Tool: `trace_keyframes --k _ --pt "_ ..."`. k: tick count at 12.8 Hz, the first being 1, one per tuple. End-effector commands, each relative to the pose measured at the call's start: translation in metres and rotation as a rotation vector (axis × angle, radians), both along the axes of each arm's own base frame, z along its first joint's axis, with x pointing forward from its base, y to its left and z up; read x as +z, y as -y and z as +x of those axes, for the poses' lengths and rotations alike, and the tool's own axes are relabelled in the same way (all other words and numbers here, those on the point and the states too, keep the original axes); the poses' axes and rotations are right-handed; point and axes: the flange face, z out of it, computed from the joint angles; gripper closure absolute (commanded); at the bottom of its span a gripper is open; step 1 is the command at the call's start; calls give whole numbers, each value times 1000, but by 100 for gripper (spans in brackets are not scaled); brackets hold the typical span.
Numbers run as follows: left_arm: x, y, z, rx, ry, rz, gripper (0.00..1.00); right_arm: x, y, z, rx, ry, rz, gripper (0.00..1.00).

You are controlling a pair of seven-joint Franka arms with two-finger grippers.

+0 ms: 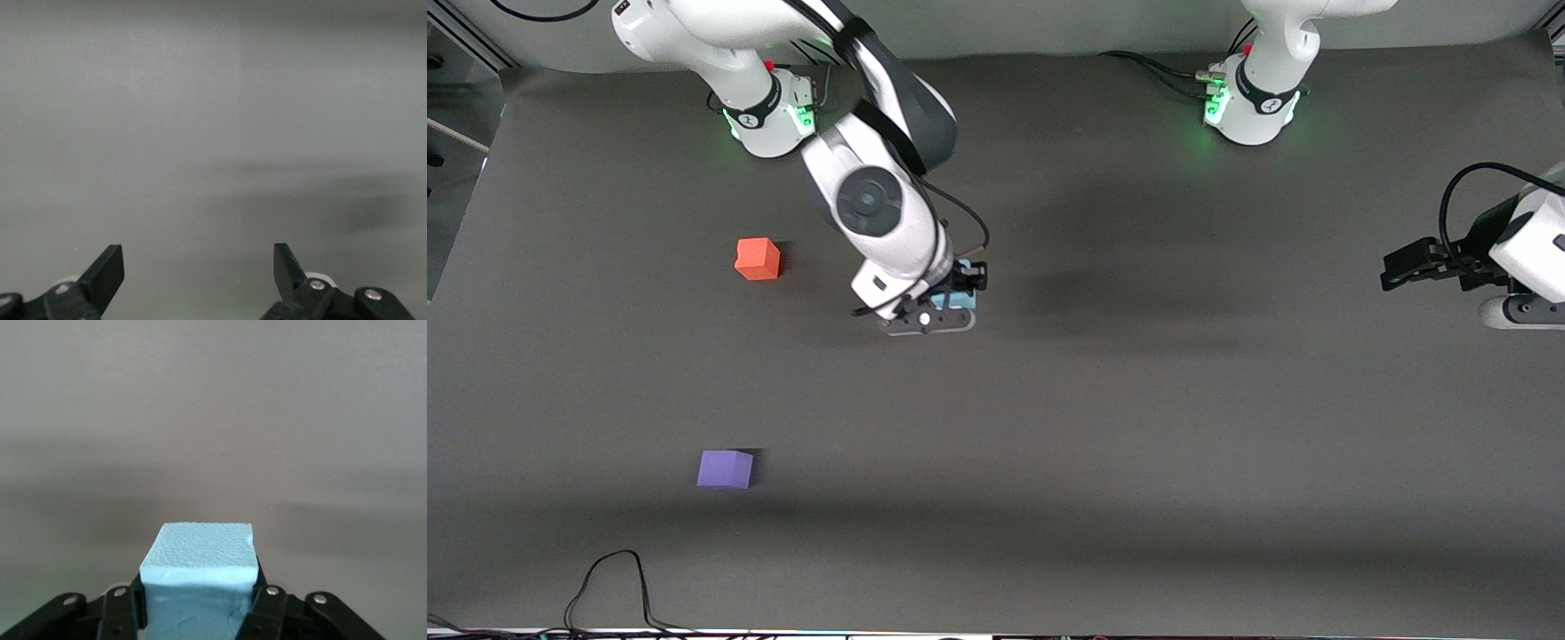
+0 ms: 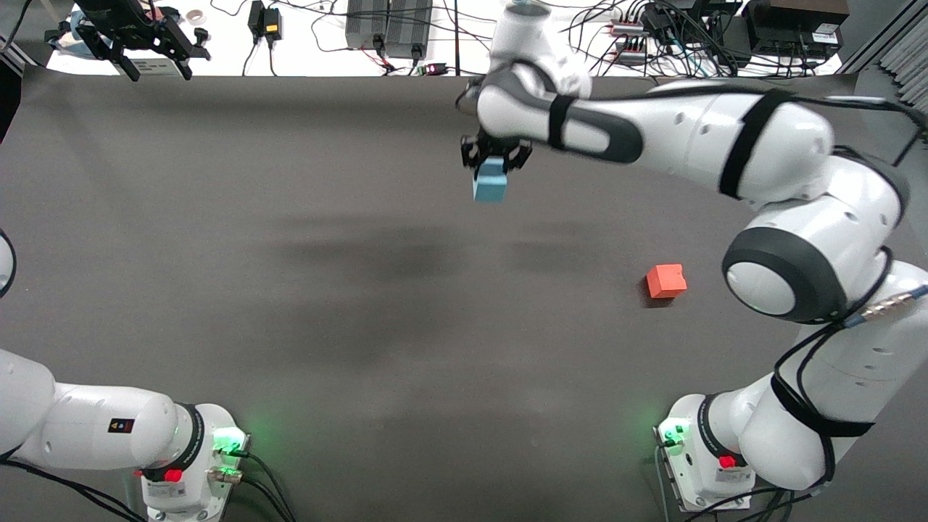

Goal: Place blue block between orange and purple blocks
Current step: 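Carry the blue cube with the right gripper toward the orange cube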

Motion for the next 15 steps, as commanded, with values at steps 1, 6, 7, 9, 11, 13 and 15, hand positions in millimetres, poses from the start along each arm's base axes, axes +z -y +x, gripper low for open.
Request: trace_keyframes --k 1,6,7,9,11,13,15 --pt "2 1 -2 -18 9 11 0 58 14 15 25 -50 59 98" --pt "2 1 -2 -18 9 11 0 147 68 15 3 -44 96 98" --pt "1 -1 -1 -15 7 11 0 158 81 11 -3 -49 83 98" --pt "1 1 -1 -18 7 11 0 163 133 20 33 -45 5 98" --pt "1 0 -1 -16 7 11 0 160 189 25 35 -29 -87 98" --pt "1 -1 -2 -15 6 11 0 149 246 31 40 -38 -113 98" --pt "1 -1 -2 -15 6 11 0 133 309 35 59 -37 -92 98"
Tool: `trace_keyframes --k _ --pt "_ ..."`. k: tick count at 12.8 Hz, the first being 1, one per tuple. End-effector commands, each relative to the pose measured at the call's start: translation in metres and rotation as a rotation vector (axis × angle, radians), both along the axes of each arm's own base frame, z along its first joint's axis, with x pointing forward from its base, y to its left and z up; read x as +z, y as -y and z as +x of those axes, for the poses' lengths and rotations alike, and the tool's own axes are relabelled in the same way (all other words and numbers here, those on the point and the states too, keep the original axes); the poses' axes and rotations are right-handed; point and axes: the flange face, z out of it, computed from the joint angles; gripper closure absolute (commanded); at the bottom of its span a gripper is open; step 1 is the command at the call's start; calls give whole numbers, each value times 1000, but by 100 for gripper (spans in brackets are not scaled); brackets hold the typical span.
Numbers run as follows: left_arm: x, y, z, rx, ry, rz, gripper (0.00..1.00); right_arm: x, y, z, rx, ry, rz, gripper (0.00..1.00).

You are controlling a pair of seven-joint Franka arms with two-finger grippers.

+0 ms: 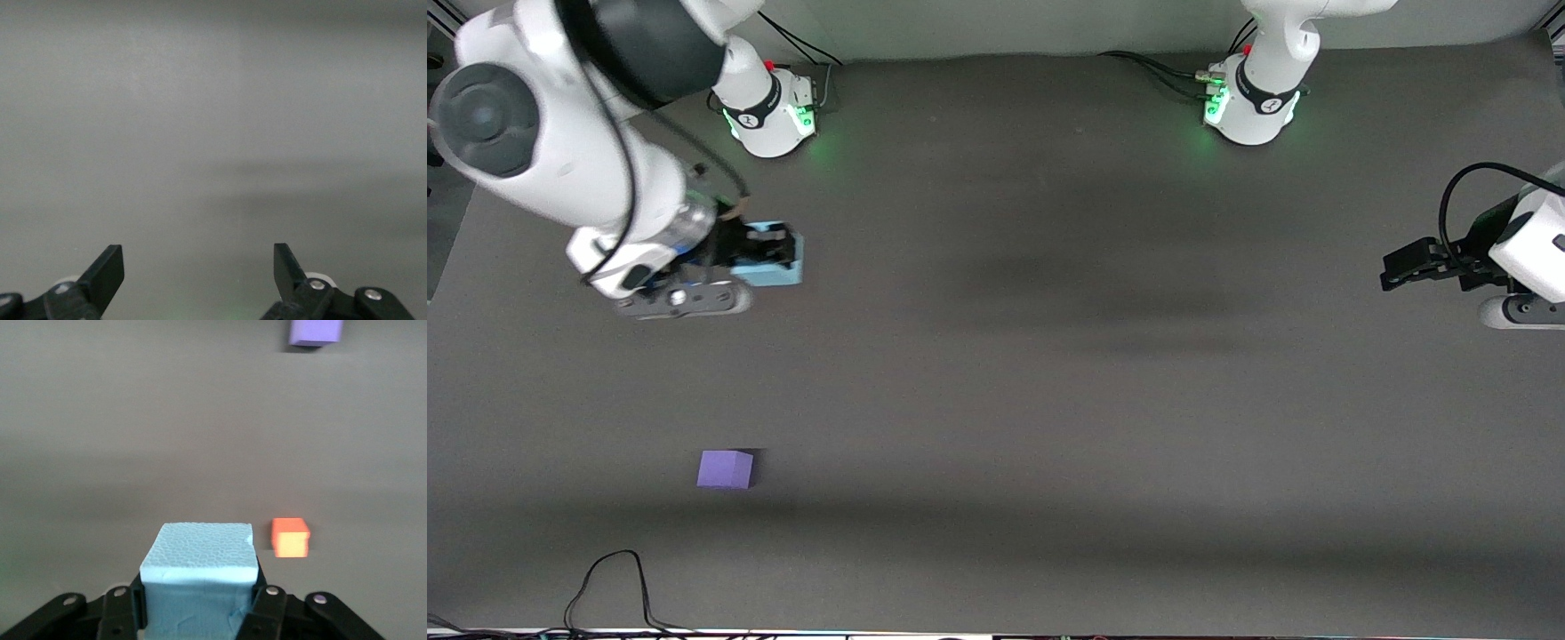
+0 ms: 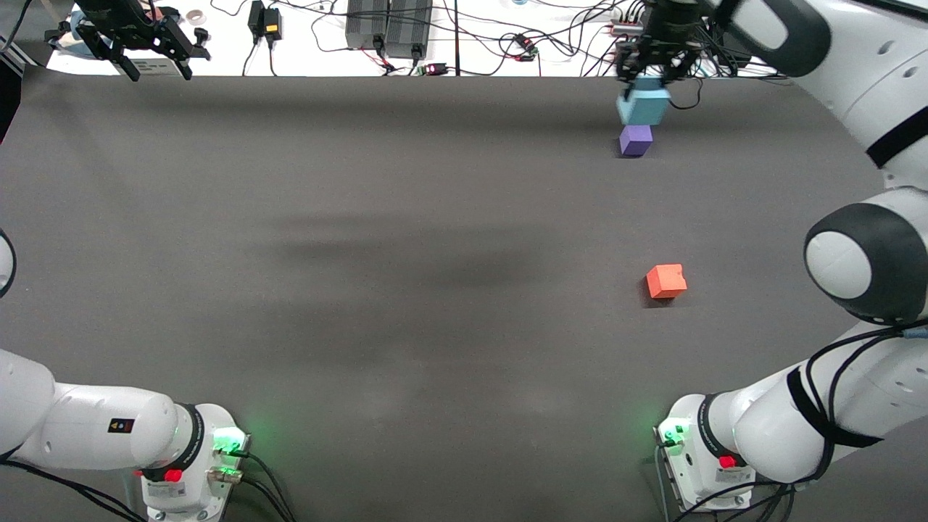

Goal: Place blue block between orange and purple blocks
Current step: 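Carry the blue cube with the right gripper toward the orange cube, then lower the blue cube between the orange and purple cubes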

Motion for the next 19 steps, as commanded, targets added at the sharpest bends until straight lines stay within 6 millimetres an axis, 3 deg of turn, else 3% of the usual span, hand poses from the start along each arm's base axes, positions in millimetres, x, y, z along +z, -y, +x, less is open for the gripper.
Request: trace_keyframes --k 1,3,5,7,11,13,16,19 --pt "1 -1 -1 -15 7 11 0 -23 80 -10 29 3 29 98" --pt "1 1 -1 -18 7 11 0 -50 143 -12 51 18 57 98" --pt "1 1 -1 -18 7 11 0 -86 192 -22 48 41 74 98" --pt "1 -1 -1 -15 6 11 0 -130 209 -36 24 57 76 98" --pt "0 0 0 -16 6 11 0 -205 198 -43 20 107 36 98" --pt "0 0 0 -16 6 11 0 -227 176 -37 19 110 39 98" --pt "0 0 0 -16 7 11 0 -265 159 -30 15 128 14 98" --pt "0 0 0 -16 7 11 0 -301 155 -26 18 153 47 98"
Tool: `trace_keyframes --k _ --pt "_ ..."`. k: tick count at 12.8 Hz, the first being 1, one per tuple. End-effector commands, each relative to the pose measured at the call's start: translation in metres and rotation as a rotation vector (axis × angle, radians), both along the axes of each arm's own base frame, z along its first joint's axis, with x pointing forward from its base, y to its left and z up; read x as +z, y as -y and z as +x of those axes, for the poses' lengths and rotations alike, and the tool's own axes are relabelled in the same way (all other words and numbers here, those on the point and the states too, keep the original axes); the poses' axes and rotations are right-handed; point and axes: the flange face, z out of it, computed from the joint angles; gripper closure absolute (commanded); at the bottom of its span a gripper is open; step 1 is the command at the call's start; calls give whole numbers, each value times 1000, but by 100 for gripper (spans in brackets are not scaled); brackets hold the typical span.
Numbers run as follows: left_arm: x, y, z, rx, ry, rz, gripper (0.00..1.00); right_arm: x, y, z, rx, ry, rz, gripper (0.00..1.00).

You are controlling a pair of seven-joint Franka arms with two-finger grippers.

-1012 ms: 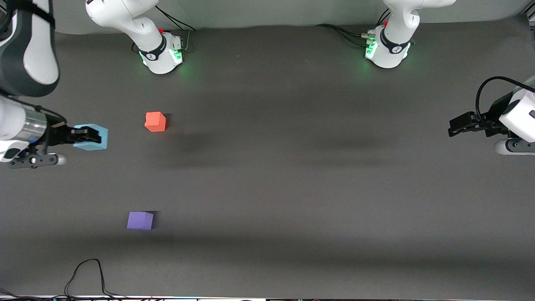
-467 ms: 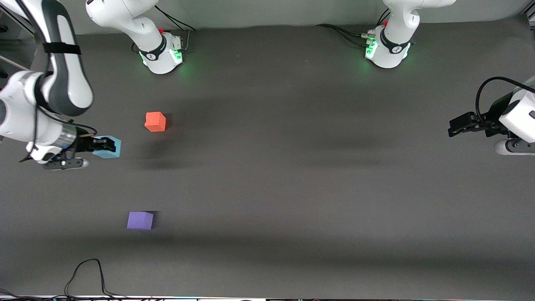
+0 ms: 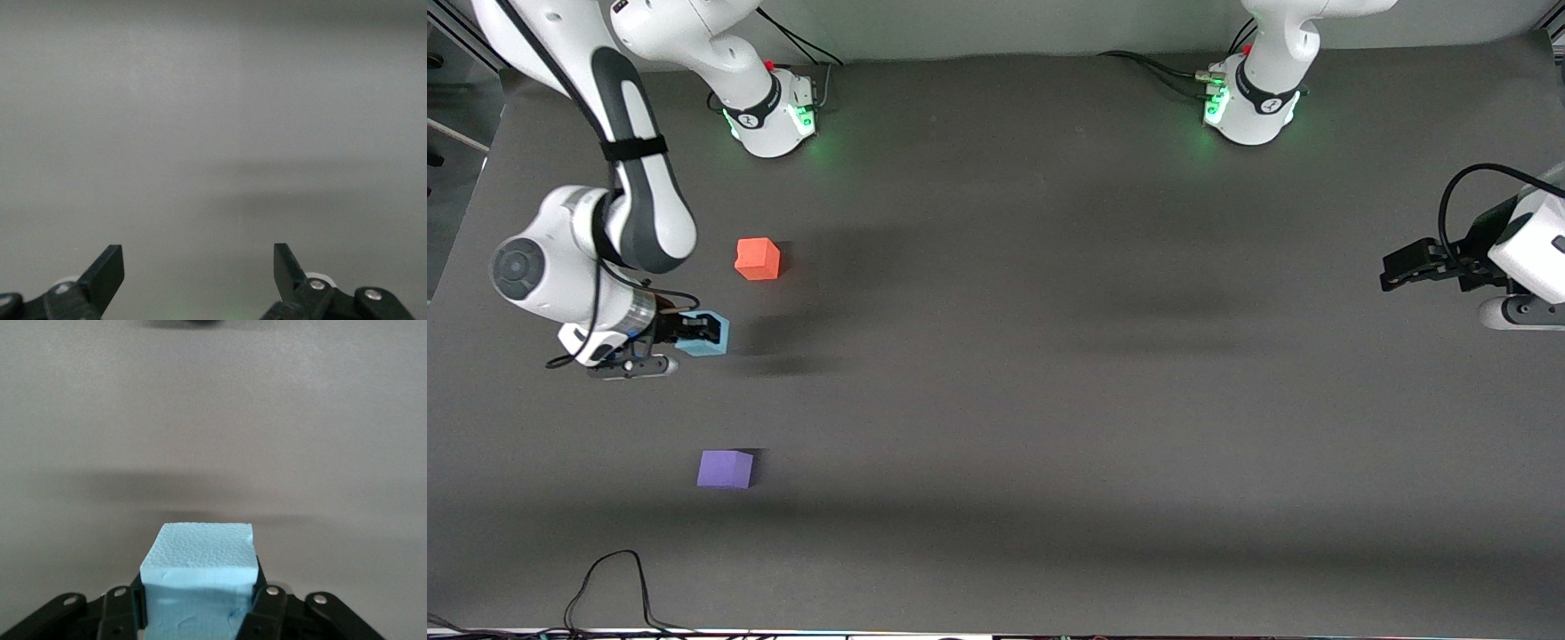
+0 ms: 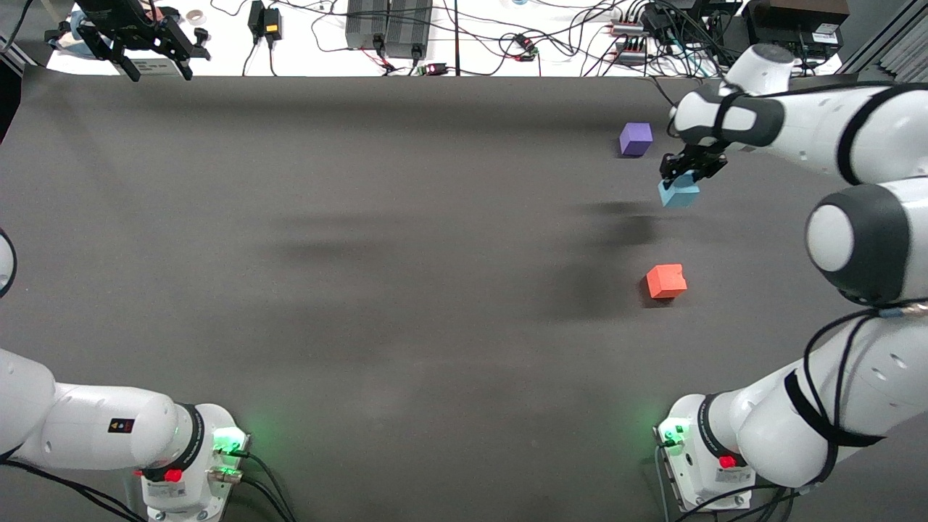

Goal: Place blue block between orange and purple blocks
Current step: 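Lower the blue cube between the orange and purple cubes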

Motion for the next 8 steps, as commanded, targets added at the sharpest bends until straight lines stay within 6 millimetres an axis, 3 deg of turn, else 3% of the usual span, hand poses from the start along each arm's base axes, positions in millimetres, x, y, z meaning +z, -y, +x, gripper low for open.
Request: trace_keyframes --k 1,8 --pt "-1 0 0 -16 5 11 0 -29 -1 3 17 20 49 98" --pt "-2 -1 1 -14 5 12 0 -70 -7 8 63 72 -31 97"
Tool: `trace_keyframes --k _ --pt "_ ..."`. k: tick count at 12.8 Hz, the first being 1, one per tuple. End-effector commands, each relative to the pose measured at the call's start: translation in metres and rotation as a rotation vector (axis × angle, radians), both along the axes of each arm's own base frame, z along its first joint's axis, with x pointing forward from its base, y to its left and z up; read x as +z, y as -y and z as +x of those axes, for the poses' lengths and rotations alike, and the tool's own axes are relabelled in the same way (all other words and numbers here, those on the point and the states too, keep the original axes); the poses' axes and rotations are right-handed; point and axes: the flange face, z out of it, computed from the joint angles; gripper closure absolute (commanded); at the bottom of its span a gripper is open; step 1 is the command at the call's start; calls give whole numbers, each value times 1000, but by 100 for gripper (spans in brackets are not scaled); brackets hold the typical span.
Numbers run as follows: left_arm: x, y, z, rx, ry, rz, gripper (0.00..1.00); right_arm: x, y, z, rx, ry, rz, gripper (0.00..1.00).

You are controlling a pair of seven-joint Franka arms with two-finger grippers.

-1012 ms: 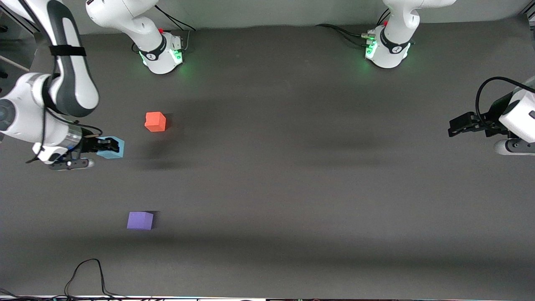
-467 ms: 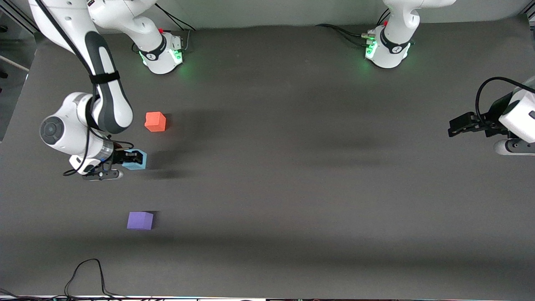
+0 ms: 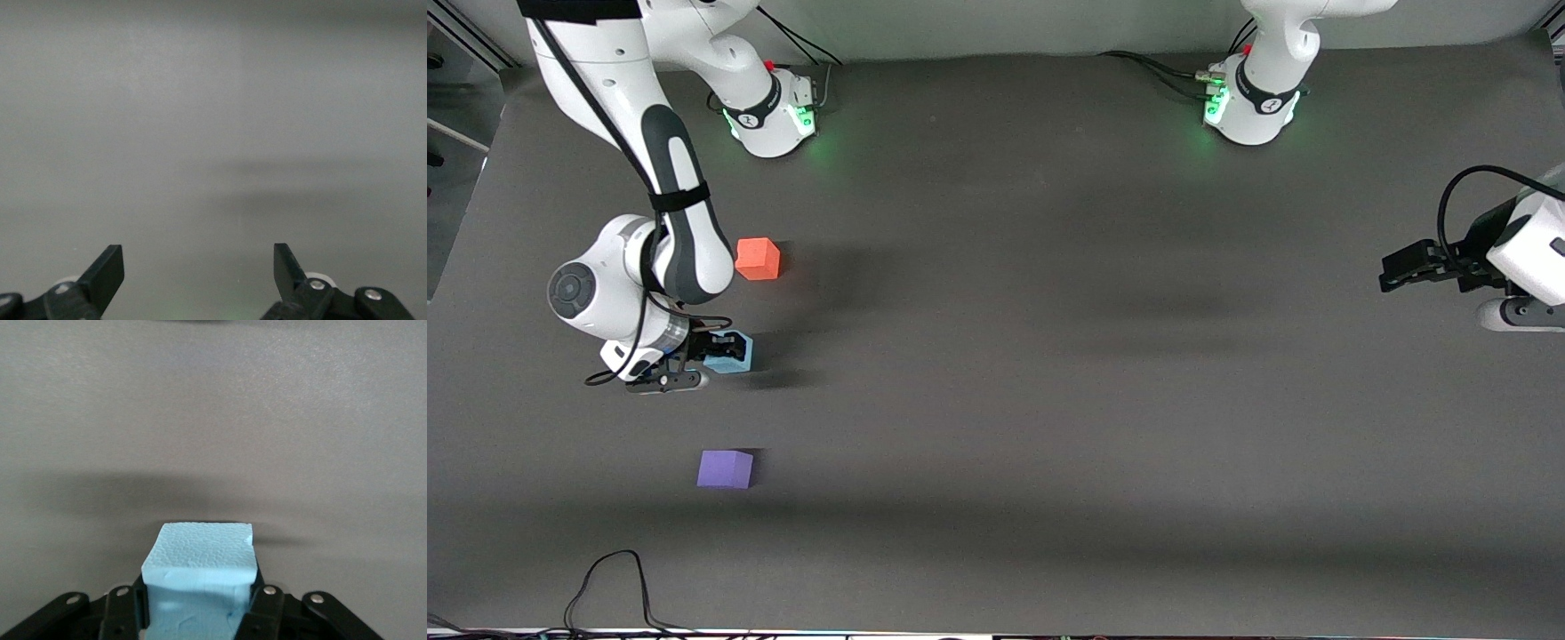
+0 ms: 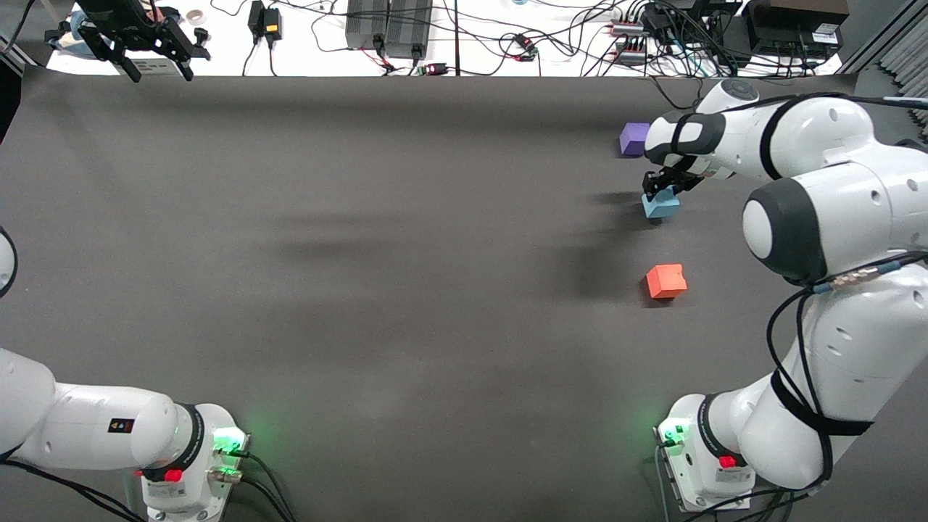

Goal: Place blue block between orange and purple blocks
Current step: 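Lower the blue cube between the orange and purple cubes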

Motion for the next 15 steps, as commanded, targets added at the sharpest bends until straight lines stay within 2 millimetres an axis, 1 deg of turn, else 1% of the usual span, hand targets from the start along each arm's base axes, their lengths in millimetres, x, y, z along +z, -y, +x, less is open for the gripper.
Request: trace_keyframes --k 1,3,4,5,6,7,8,9,12,15 --pt "0 0 0 -16 9 11 0 -12 -6 2 8 31 13 97" --pt "1 -1 -1 -18 9 16 0 -22 -8 -1 9 40 32 97" --pt "3 1 -1 -31 15 53 0 -28 -11 -3 6 39 50 97" --pt "9 6 -3 -50 21 96 0 -32 -14 -4 3 46 61 97" --pt "16 18 -5 -74 31 106 0 -36 -15 -5 16 48 61 96" --pt "20 16 -6 -69 35 101 0 -39 -14 -6 11 47 62 83" --pt "20 11 -6 -56 32 91 0 -39 -15 -5 10 49 63 25" --pt "19 8 -6 -52 31 91 0 -39 -15 -5 7 49 65 0" --pt "19 9 -6 -51 29 89 0 -36 -15 -4 7 53 69 0" --pt "19 10 -6 -49 27 70 0 -18 -22 2 11 78 94 0"
